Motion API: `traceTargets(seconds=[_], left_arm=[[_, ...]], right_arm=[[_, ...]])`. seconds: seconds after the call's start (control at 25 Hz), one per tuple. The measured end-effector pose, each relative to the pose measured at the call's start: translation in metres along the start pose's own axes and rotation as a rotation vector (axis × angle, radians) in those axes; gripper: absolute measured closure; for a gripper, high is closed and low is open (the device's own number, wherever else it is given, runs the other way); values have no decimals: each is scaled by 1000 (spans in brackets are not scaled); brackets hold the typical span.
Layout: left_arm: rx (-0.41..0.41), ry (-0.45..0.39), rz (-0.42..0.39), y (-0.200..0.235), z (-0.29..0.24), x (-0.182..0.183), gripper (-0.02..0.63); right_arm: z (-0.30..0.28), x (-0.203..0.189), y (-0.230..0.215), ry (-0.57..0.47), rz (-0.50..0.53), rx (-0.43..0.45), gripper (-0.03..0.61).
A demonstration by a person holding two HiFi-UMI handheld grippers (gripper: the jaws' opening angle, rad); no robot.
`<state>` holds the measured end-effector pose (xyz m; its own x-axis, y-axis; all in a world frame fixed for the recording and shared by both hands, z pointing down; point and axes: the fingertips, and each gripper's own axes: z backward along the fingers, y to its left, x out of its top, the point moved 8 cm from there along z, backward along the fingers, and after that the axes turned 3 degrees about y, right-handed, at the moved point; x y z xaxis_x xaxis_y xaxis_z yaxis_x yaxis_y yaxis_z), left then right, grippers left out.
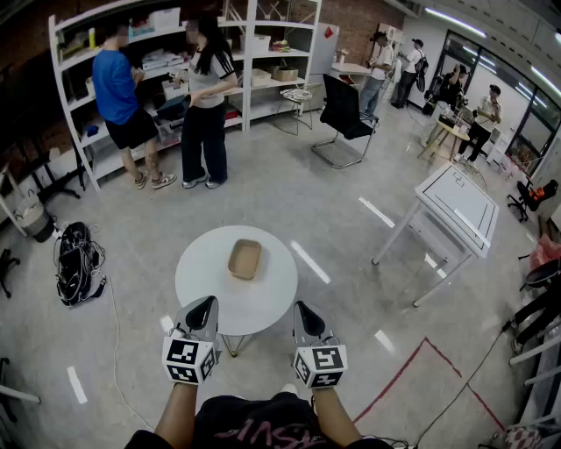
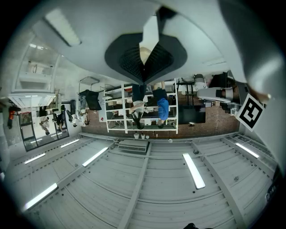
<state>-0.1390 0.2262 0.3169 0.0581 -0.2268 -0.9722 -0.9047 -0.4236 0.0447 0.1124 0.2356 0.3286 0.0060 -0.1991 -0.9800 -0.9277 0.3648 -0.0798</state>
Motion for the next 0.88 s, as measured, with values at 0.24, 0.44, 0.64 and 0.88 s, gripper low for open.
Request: traceTargets(seconds=[0.24,0.44,0.64,0.88], left_arm=[[1,-7,0,5,-7,3,616],[-8,1,1,9,-10,-1,616],[-13,4,2,10,-6,-2,615],[-13,21,8,12,3,-10,617]], right_arm=[[-8,4,-2,1,6,-10,569],[-12,-1,1,16,6,-16,569],[-10,1,7,7,17,-19,569],[-5,-3,15,6,8,-19,569]])
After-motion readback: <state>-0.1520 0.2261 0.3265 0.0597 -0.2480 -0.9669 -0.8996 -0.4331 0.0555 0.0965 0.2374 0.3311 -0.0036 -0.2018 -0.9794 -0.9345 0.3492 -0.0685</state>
